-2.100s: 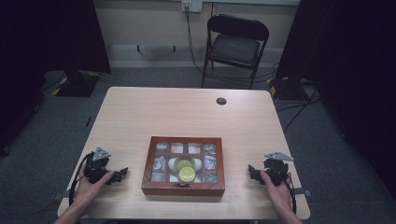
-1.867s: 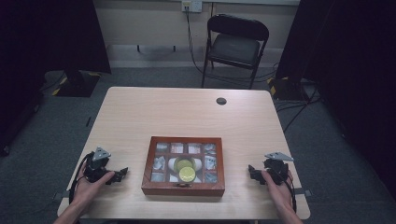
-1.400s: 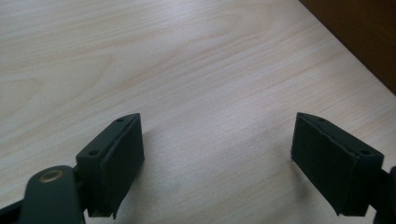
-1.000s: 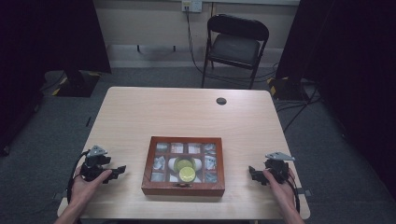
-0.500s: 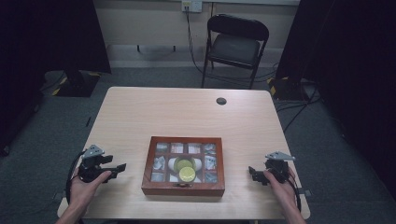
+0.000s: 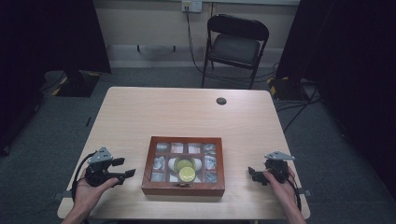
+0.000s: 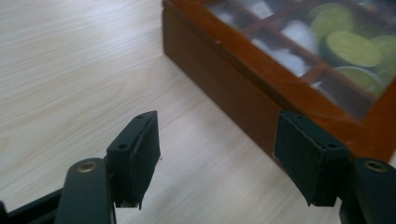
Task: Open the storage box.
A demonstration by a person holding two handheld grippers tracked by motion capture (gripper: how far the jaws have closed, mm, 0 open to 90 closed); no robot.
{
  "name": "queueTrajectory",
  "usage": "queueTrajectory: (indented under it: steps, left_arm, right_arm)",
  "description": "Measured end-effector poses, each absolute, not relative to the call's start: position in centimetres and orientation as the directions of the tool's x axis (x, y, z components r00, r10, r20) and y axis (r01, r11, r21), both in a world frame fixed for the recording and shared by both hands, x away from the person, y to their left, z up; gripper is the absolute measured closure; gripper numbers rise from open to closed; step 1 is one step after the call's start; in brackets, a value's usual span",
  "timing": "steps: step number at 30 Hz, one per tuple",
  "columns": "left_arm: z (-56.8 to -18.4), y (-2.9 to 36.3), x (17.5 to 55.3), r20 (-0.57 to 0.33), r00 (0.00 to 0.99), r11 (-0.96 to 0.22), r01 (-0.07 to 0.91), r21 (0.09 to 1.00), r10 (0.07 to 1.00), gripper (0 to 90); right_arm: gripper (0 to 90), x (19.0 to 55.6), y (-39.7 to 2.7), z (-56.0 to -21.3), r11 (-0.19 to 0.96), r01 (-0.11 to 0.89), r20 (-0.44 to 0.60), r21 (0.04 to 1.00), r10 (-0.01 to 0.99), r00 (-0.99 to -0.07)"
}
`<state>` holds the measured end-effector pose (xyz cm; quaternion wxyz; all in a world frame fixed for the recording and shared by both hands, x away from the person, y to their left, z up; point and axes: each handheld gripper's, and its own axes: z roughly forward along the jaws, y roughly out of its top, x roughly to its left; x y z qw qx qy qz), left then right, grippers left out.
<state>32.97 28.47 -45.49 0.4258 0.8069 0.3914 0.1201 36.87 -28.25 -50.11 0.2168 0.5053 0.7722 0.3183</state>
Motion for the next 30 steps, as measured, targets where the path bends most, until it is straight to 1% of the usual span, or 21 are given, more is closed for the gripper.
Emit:
queueTrajectory:
  steps: [9,12,15,19,23,28,29,30]
  left_arm:
    - [-45.0,26.9,32.6,-0.163,0.697,-0.324,0.511,0.797,0.699,31.4]
    - [-44.7,26.2,32.6,-0.155,0.713,-0.332,0.493,0.804,0.684,31.1]
    - [-44.3,25.2,32.6,-0.127,0.750,-0.377,0.463,0.802,0.649,30.1]
    - [-43.8,24.0,32.6,-0.134,0.775,-0.397,0.454,0.797,0.617,30.2]
    - [-43.0,22.9,32.8,-0.120,0.800,-0.417,0.427,0.802,0.588,31.9]
    - [-42.4,20.5,33.4,-0.117,0.827,-0.441,0.407,0.800,0.550,32.1]
    - [-42.4,20.5,33.4,-0.117,0.827,-0.441,0.407,0.800,0.550,32.1]
    - [-42.2,19.6,33.6,-0.115,0.837,-0.453,0.399,0.797,0.535,32.1]
  right_arm:
    - [4.2,37.0,-28.3,-50.1,0.301,0.636,-0.011,0.710,0.908,-0.418]
    - [4.2,37.0,-28.3,-50.1,0.303,0.635,-0.011,0.711,0.907,-0.421]
    - [4.2,37.0,-28.3,-50.1,0.305,0.634,-0.013,0.711,0.907,-0.422]
    - [4.2,37.0,-28.2,-50.1,0.304,0.635,-0.012,0.711,0.907,-0.420]
    - [4.2,37.0,-28.2,-50.1,0.304,0.635,-0.012,0.711,0.907,-0.421]
    - [4.0,37.0,-28.2,-50.1,0.304,0.635,-0.012,0.710,0.907,-0.421]
    - [4.0,37.0,-28.2,-50.1,0.304,0.635,-0.012,0.710,0.907,-0.421]
    - [4.1,37.0,-28.2,-50.1,0.304,0.635,-0.013,0.710,0.907,-0.421]
